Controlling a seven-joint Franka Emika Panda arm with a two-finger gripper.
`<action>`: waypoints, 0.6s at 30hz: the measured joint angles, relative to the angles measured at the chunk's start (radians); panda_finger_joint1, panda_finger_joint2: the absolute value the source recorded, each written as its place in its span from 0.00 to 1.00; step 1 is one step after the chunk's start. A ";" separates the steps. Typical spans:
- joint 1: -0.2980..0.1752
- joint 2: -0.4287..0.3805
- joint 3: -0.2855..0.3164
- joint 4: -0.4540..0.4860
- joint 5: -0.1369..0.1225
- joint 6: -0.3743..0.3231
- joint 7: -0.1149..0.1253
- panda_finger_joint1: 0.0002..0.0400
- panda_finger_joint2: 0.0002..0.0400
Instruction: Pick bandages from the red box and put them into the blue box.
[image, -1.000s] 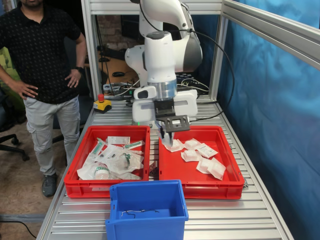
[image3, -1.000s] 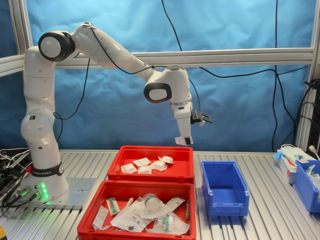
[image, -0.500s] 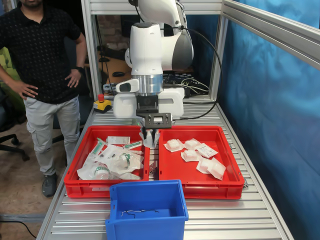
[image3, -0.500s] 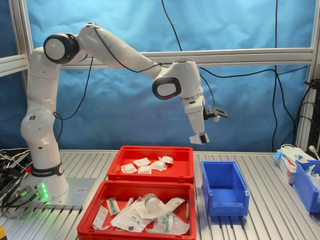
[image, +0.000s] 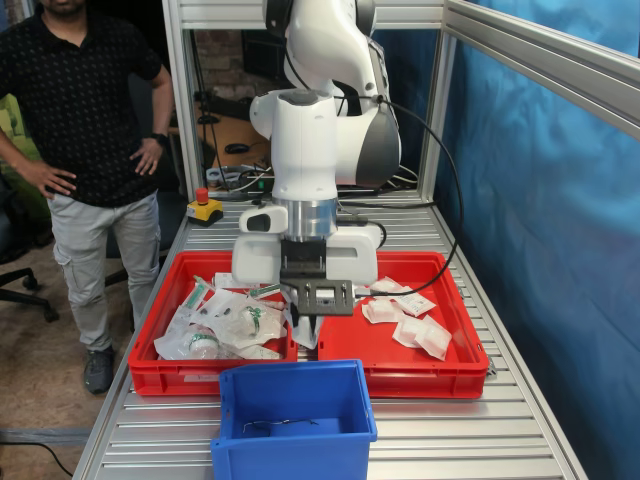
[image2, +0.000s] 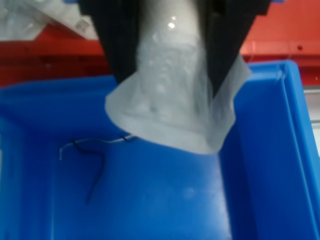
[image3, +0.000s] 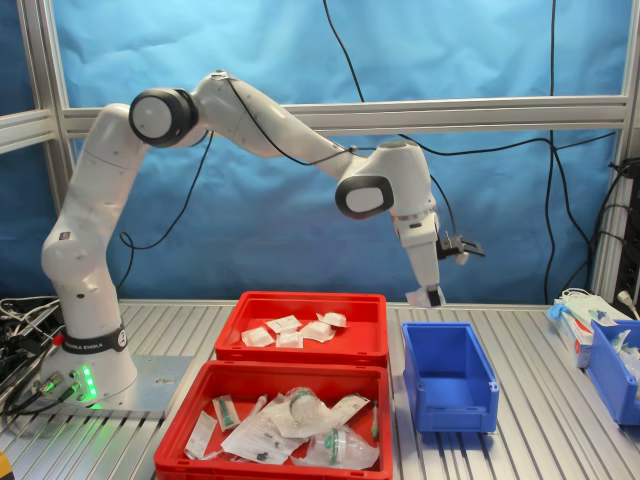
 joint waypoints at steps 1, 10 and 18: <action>0.000 0.010 0.000 0.006 0.006 0.000 0.000 0.21 0.21; 0.000 0.081 -0.006 0.050 0.034 0.000 0.000 0.21 0.21; 0.000 0.138 -0.017 0.078 0.047 0.000 0.000 0.21 0.21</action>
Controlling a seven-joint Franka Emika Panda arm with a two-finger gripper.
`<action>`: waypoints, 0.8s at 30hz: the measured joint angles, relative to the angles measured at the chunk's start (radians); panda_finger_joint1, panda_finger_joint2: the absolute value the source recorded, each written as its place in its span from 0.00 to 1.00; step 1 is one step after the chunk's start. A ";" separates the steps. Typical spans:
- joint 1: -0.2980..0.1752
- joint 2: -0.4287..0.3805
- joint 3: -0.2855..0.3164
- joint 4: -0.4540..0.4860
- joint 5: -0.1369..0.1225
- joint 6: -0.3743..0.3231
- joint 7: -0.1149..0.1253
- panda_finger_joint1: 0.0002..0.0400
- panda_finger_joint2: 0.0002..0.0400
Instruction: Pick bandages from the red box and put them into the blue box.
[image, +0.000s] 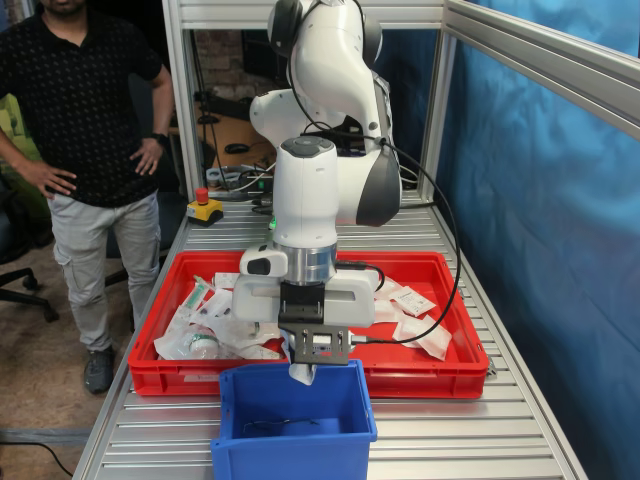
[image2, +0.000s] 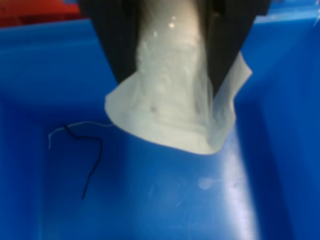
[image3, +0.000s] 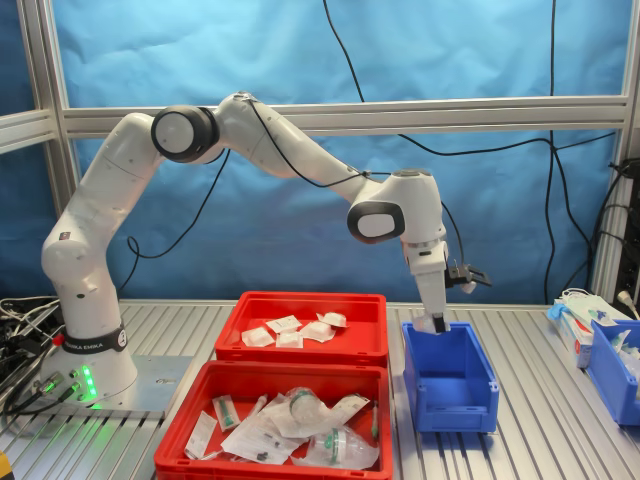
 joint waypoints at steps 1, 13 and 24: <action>0.000 0.004 -0.001 0.002 0.001 0.000 0.000 0.21 0.21; 0.000 0.041 -0.006 0.017 0.089 0.000 0.000 0.21 0.21; 0.000 0.051 -0.008 0.024 0.118 0.000 0.000 0.21 0.21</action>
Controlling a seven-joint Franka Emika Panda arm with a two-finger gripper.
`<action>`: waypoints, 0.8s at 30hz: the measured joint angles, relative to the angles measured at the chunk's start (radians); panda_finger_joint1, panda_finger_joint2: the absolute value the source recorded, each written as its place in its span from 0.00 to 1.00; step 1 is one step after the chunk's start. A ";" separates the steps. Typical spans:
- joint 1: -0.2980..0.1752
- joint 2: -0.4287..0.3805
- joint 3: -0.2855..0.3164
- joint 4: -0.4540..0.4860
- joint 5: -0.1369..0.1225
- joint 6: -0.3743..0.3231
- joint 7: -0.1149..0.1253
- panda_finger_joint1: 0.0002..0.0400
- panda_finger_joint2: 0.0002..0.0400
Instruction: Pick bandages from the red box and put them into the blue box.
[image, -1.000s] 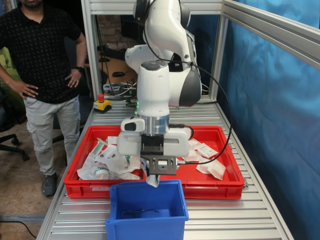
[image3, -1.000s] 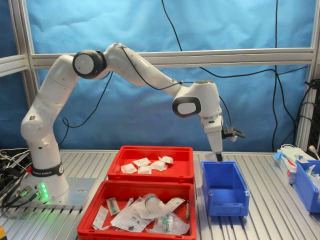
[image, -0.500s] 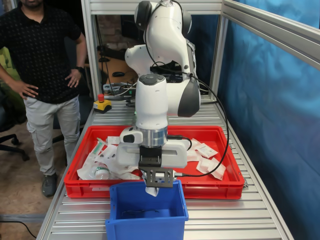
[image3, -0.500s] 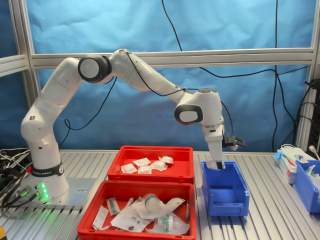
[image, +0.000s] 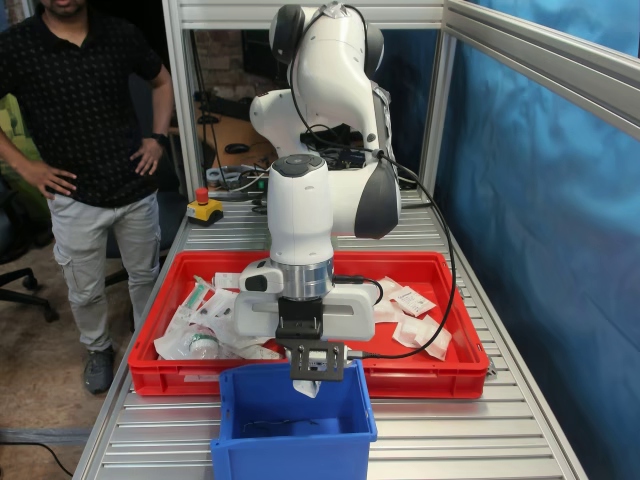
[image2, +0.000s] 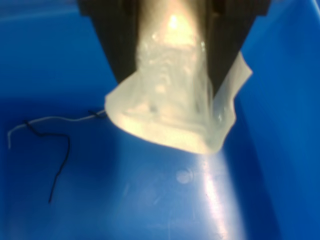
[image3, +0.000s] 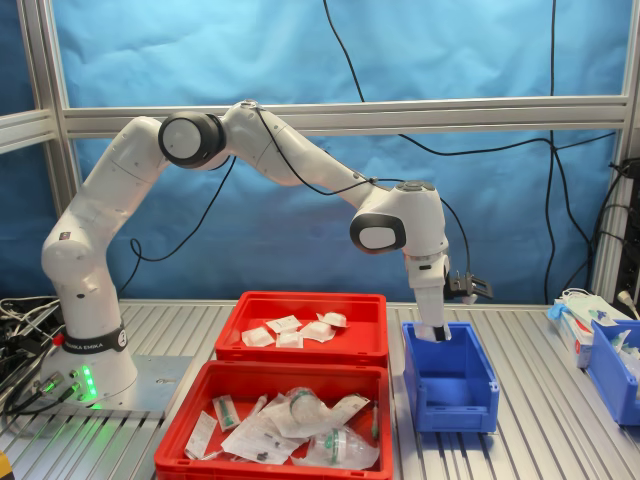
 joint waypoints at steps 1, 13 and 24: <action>0.000 0.000 0.000 0.000 0.001 0.000 0.000 0.21 0.21; 0.000 0.001 0.000 0.002 0.008 0.000 0.000 0.21 0.21; 0.000 0.001 0.000 0.004 0.010 0.000 0.000 0.48 0.48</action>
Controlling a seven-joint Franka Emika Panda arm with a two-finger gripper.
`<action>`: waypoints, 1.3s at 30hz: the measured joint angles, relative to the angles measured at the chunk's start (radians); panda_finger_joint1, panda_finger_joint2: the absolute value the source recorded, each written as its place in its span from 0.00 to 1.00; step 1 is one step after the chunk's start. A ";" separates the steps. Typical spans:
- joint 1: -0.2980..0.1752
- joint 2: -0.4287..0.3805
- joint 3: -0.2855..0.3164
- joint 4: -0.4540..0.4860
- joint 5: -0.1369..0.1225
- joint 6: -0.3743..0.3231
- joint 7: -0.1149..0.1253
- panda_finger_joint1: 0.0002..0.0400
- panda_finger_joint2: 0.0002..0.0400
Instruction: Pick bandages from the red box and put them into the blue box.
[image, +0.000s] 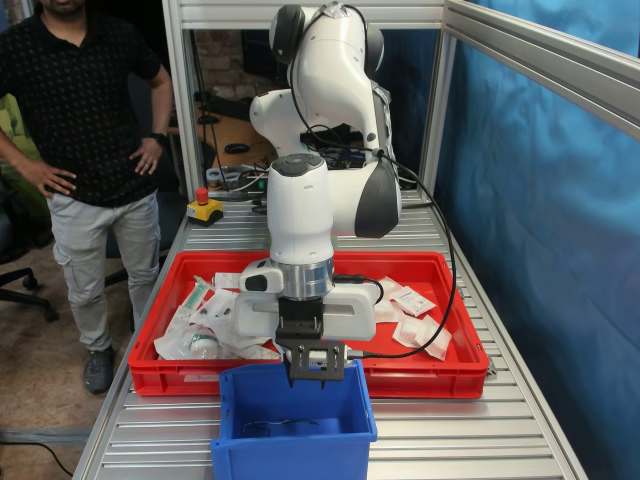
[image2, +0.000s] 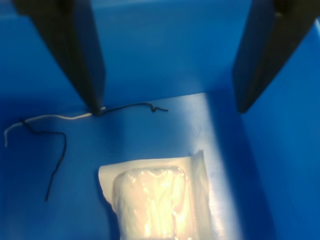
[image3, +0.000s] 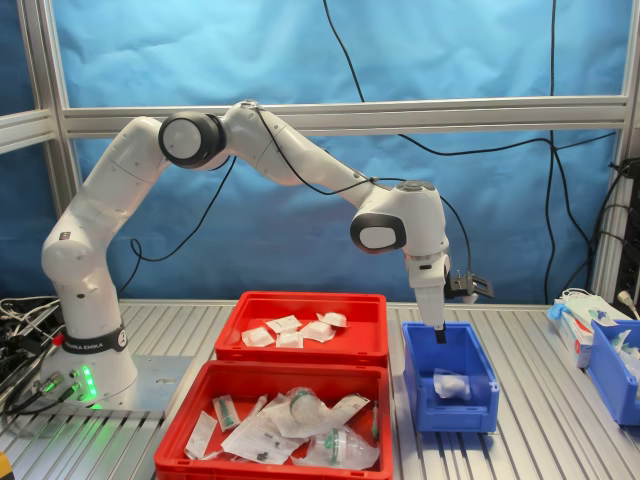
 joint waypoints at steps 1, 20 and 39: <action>0.000 0.000 0.000 0.000 0.000 0.000 0.000 0.48 0.48; 0.002 -0.013 0.000 -0.005 0.000 -0.002 0.000 0.97 0.97; 0.056 -0.307 -0.005 -0.272 -0.091 -0.011 0.000 1.00 1.00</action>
